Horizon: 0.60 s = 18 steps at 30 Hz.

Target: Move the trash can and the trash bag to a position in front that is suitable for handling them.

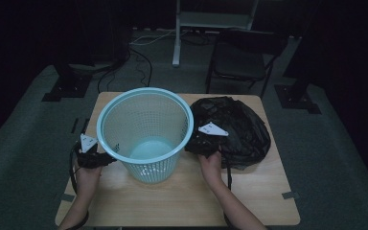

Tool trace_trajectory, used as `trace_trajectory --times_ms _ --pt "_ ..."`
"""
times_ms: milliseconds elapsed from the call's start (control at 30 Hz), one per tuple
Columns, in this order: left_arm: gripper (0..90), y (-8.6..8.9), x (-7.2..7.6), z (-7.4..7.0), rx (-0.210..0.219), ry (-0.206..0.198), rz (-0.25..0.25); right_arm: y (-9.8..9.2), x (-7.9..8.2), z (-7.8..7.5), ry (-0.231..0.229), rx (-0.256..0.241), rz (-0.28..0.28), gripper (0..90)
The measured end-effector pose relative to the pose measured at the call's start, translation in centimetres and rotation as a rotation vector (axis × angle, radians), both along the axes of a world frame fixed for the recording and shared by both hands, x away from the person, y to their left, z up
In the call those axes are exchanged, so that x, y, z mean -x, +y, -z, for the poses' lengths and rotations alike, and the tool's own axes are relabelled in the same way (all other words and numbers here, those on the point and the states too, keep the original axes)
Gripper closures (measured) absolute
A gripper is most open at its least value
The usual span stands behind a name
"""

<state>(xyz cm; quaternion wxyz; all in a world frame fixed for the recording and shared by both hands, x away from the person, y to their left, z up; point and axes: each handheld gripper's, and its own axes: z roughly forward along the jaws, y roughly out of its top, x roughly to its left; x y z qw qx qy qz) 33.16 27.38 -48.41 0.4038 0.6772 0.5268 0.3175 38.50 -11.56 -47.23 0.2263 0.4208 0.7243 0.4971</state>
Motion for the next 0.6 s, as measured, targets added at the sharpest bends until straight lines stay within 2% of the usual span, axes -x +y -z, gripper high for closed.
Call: trace_trajectory --times_ms 167,233,300,333,400,533,600 --pt "0.1 -0.8 1.4 0.0 0.003 0.002 0.018 -1.0 2.1 0.1 0.011 -0.006 0.008 15.1" --pt "0.9 -1.0 2.0 0.0 0.007 0.006 0.028 -1.1 2.4 0.1 0.013 -0.008 0.009 15.1" --pt "3.5 -1.4 2.8 0.0 0.008 -0.001 0.033 -1.4 3.1 0.1 0.013 -0.006 0.0 15.1" --pt "3.5 -1.5 3.1 0.0 0.0 -0.003 0.038 -1.9 3.9 0.1 0.014 -0.003 -0.011 15.1" --pt "3.4 -1.7 3.7 -0.1 -0.022 -0.012 0.044 -2.0 4.1 0.1 0.014 -0.001 -0.014 15.1" --pt "3.4 -2.3 4.8 0.0 -0.017 -0.019 0.058 -3.1 5.9 0.1 0.005 0.006 -0.034 15.0" --pt "3.4 -2.6 5.2 0.0 -0.014 -0.02 0.071 -3.3 6.3 0.2 0.008 0.001 -0.037 15.0"
